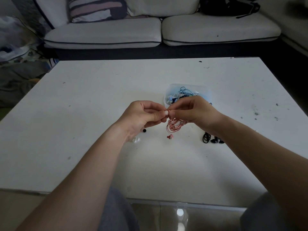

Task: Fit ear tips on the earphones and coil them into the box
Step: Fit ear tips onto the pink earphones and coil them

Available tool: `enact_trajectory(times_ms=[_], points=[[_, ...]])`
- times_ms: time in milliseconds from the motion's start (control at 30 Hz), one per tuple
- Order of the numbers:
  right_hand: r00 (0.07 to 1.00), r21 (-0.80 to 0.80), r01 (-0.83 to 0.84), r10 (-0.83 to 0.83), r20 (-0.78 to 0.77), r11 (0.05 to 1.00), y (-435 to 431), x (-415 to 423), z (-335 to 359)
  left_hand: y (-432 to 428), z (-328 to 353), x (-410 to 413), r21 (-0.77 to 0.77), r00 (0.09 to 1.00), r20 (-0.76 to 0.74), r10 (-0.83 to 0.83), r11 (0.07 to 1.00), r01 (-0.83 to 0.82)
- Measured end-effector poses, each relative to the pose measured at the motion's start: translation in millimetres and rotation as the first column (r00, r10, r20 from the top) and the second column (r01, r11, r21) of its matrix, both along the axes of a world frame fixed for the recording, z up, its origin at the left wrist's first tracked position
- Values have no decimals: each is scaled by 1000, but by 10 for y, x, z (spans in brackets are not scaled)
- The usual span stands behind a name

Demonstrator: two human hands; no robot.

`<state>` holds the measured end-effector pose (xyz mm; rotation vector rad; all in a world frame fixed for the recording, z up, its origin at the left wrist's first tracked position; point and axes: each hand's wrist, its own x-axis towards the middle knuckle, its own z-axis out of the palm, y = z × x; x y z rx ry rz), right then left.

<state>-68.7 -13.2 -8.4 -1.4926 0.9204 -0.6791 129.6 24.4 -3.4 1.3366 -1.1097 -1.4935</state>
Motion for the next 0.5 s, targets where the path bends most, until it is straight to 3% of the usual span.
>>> enact_trajectory(times_ms=[167,333,500], points=[[994,146,-52,36,106,988,-32,-23,-9,-1,18,-7,6,997,-83,-1,1000,1],[1000,-5,7,-7,12,1000,-8,1,-22,-1,-18,-6,-30,998,63,11,1000,-9],[997,12,-32,31,66,999,-27,-23,15,-2,4,-9,8,996,-84,0,1000,1]])
